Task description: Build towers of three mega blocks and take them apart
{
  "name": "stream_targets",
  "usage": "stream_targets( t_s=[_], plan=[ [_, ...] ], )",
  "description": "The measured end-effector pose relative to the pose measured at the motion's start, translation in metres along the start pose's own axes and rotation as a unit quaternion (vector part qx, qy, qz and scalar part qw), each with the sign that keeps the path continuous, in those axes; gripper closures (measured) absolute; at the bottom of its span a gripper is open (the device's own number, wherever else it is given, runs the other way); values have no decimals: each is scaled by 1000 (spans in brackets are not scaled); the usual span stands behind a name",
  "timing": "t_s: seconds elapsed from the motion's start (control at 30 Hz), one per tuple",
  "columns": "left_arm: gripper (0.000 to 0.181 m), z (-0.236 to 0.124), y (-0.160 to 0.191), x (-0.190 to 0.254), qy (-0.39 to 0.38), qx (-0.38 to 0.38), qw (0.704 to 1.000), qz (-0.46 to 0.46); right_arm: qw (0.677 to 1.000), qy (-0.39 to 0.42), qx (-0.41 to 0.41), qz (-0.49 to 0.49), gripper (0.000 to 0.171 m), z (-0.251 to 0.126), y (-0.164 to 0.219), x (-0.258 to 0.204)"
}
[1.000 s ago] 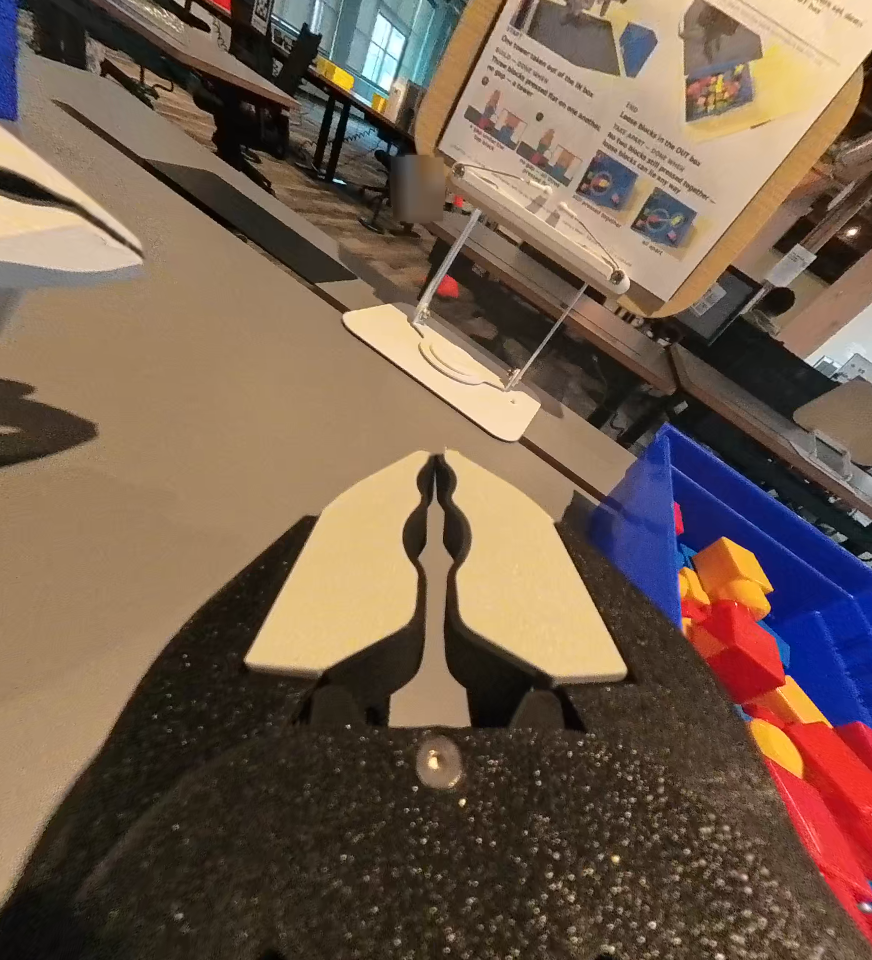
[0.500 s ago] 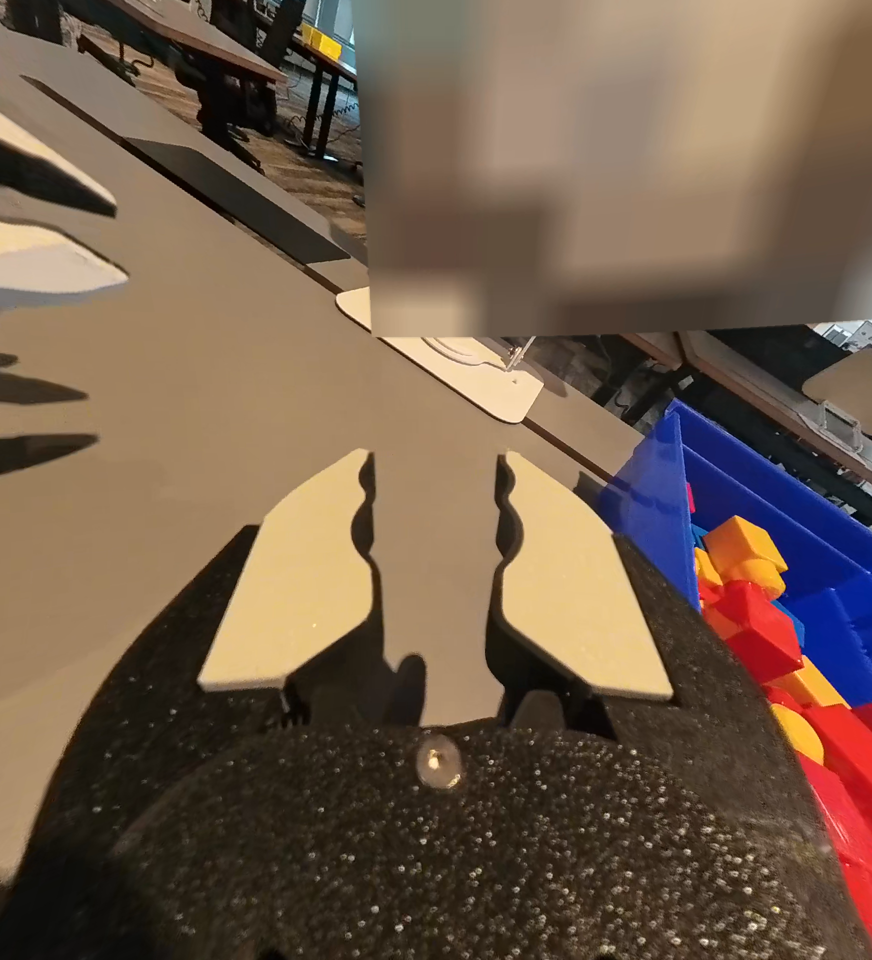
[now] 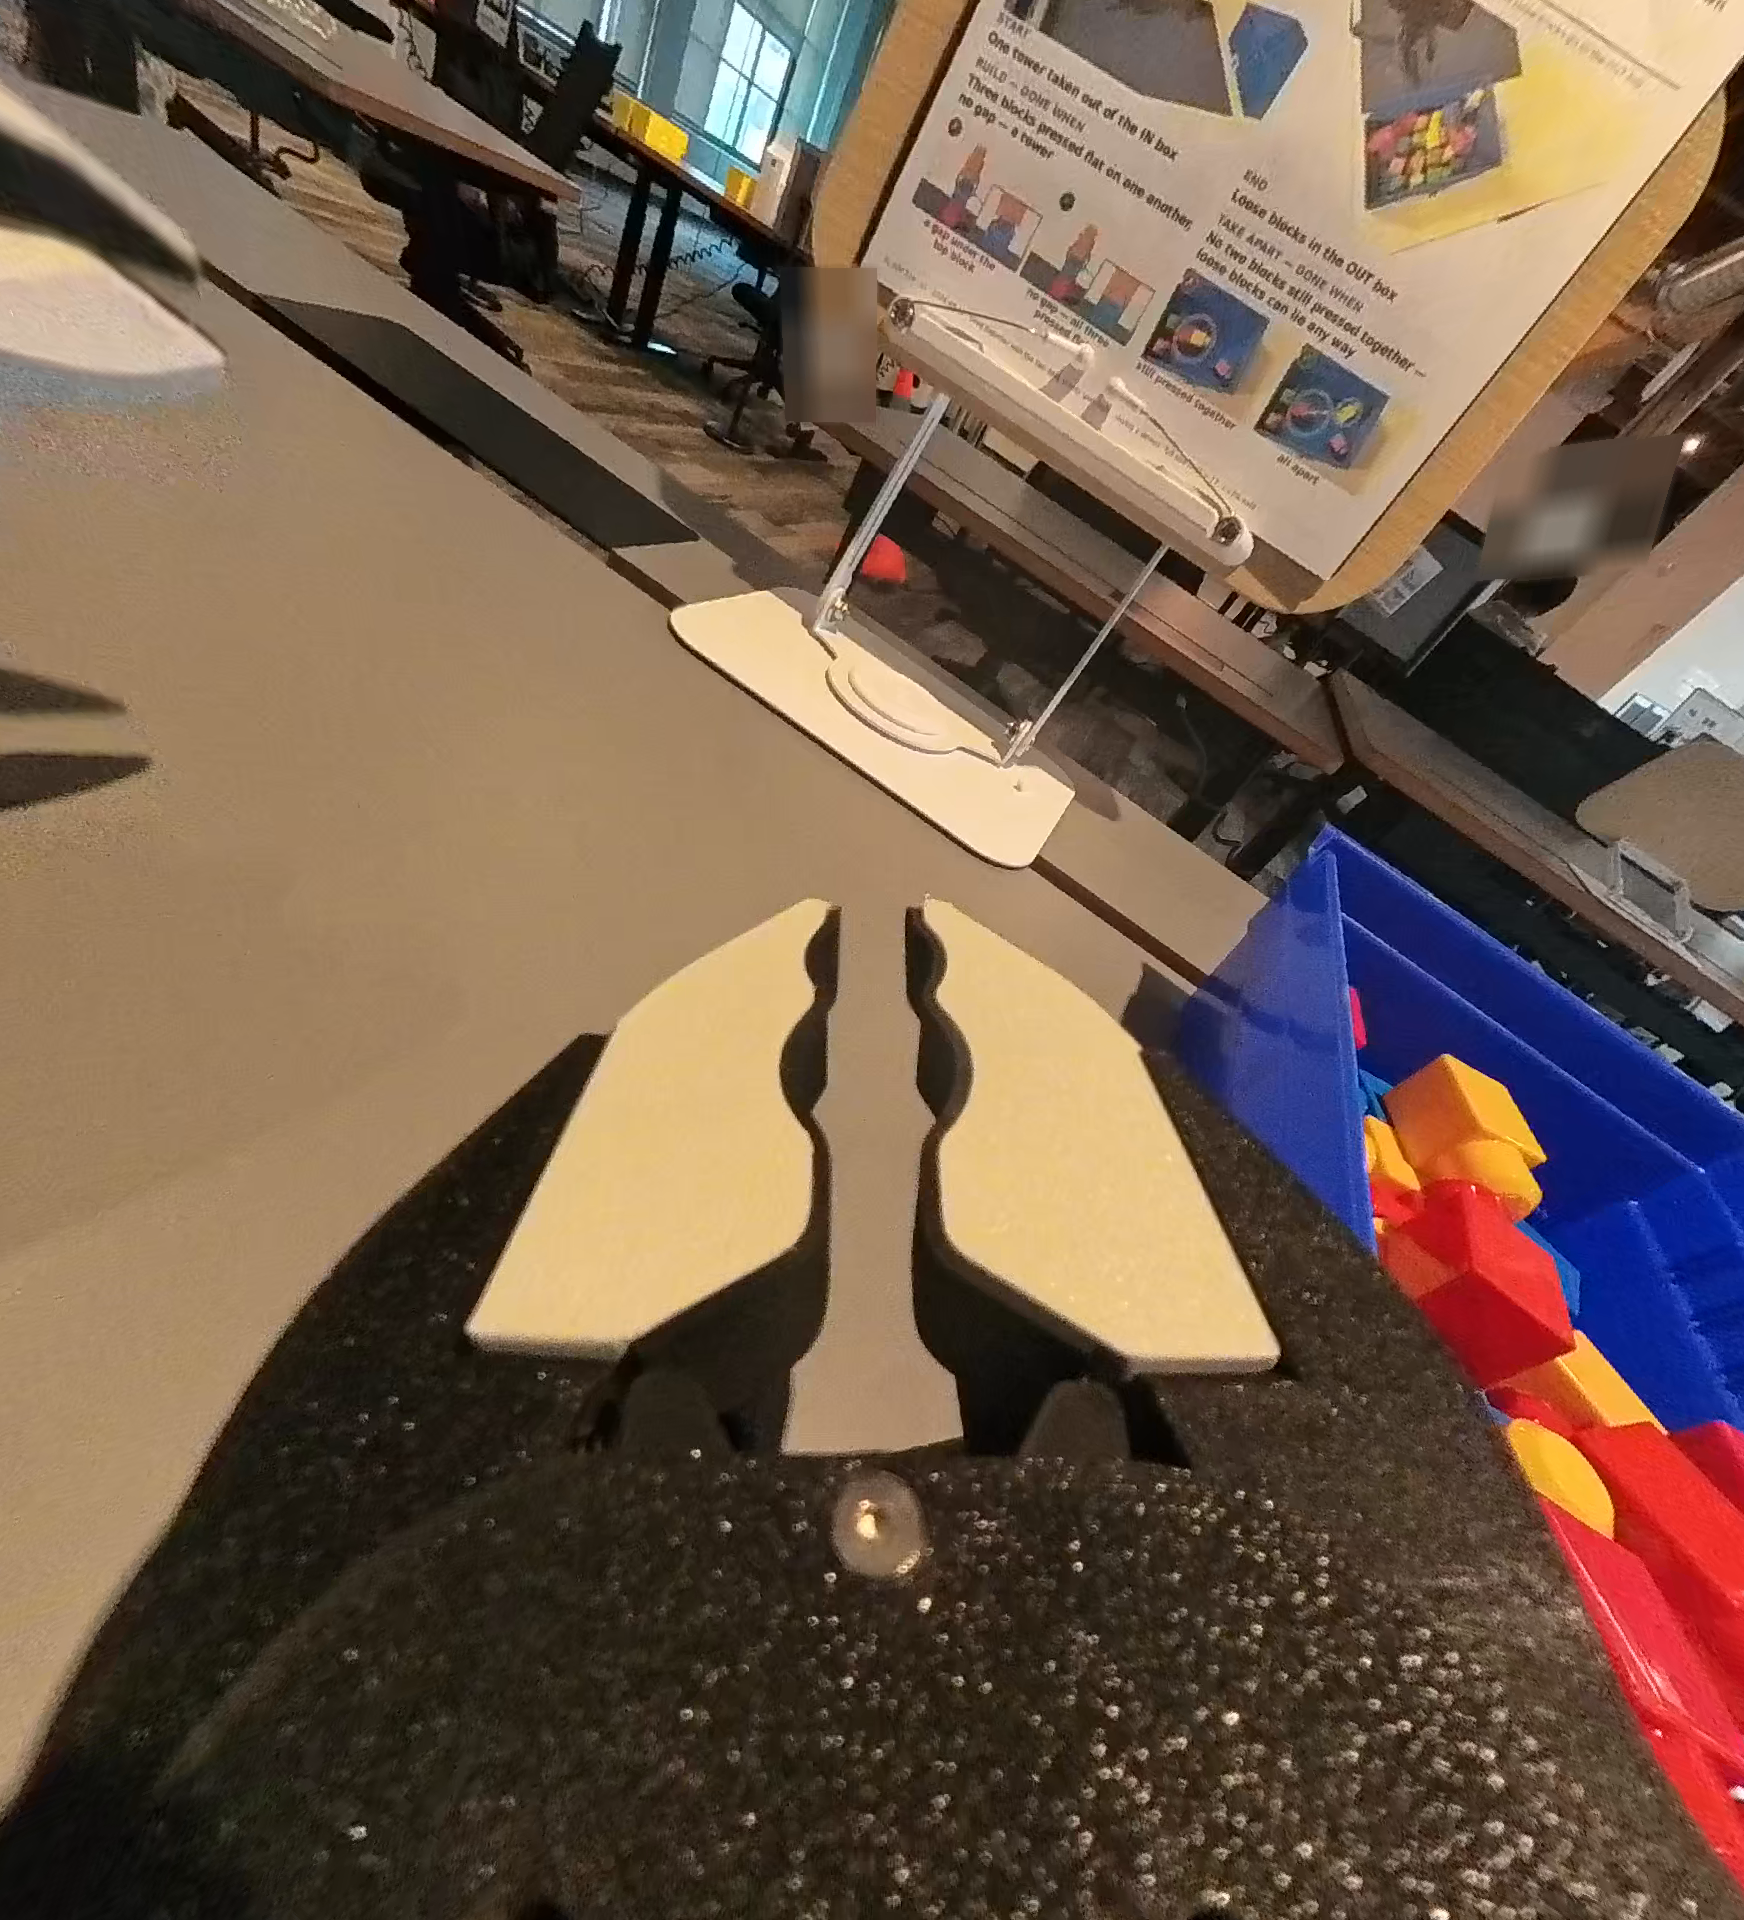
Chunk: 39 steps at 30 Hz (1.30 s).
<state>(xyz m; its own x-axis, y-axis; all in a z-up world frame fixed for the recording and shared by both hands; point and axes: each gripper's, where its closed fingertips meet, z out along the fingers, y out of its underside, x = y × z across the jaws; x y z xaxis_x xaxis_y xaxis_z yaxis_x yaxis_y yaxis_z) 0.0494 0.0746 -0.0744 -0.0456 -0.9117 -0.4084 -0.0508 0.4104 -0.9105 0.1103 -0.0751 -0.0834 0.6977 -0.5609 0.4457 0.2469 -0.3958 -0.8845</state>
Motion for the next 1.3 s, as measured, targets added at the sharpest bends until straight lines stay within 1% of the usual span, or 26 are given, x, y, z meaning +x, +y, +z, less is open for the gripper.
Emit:
stream_targets(
  t_s=[0.1, 0.17, 0.23, 0.33, 0.37, 0.43, 0.5, 0.53, 0.57, 0.63, 0.67, 0.77, 0.87, 0.9, 0.97, 1.0, 1.07, 1.17, 1.3],
  plan=[
    [146, -7, 5, -43, -66, -2, 998, -12, 1000, -7, 0, 0, 158, 0, -1, -3],
    [140, -19, 9, -79, -123, 1, 992, -20, 1000, -11, -1, -2, 158, 1, 0, -7],
    [136, -41, 14, -112, -180, 3, 983, -19, 1000, -16, -4, -6, 158, 1, 2, -11],
    [136, -94, 24, -157, -272, 8, 962, 16, 1000, -28, -6, -10, 159, 2, 3, -19],
    [137, -116, 27, -172, -307, 7, 951, 38, 999, -33, -6, -11, 159, 2, 3, -22],
    [143, -163, 33, -199, -375, 8, 924, 75, 999, -43, -6, -14, 159, 3, 2, -29],
    [143, -205, 51, -223, -426, -14, 902, 71, 998, -55, -5, -17, 159, 3, 1, -37],
    [143, -220, 64, -232, -435, -30, 898, 57, 998, -61, -5, -18, 159, 3, 0, -41],
    [142, -229, 80, -238, -432, -50, 900, 34, 997, -68, -5, -20, 159, 4, 0, -46],
    [139, -234, 112, -243, -404, -93, 910, -27, 996, -82, -7, -26, 159, 5, 0, -56],
    [137, -237, 122, -248, -406, -108, 906, -51, 996, -89, -7, -30, 159, 5, 0, -60],
    [137, -247, 138, -263, -431, -134, 889, -72, 994, -102, -5, -47, 159, 4, -2, -71],
    [143, -241, 158, -263, -401, -171, 893, -110, 992, -106, 2, -63, 159, 1, -6, -77],
    [147, -241, 161, -264, -400, -180, 892, -110, 992, -106, 4, -67, 159, 0, -8, -77],
    [167, -238, 164, -263, -382, -189, 899, -102, 992, -104, 7, -73, 159, -1, -9, -77],
    [170, -237, 164, -262, -374, -189, 902, -104, 992, -102, 8, -76, 159, -1, -10, -77],
    [172, -235, 163, -260, -353, -178, 911, -121, 992, -97, 10, -81, 159, -2, -10, -75],
    [177, -222, 156, -245, -265, -141, 942, -150, 993, -87, 12, -85, 159, -3, -10, -69],
    [174, -213, 145, -222, -190, -122, 967, -119, 994, -77, 16, -82, 159, -4, -11, -63]
  ],
)
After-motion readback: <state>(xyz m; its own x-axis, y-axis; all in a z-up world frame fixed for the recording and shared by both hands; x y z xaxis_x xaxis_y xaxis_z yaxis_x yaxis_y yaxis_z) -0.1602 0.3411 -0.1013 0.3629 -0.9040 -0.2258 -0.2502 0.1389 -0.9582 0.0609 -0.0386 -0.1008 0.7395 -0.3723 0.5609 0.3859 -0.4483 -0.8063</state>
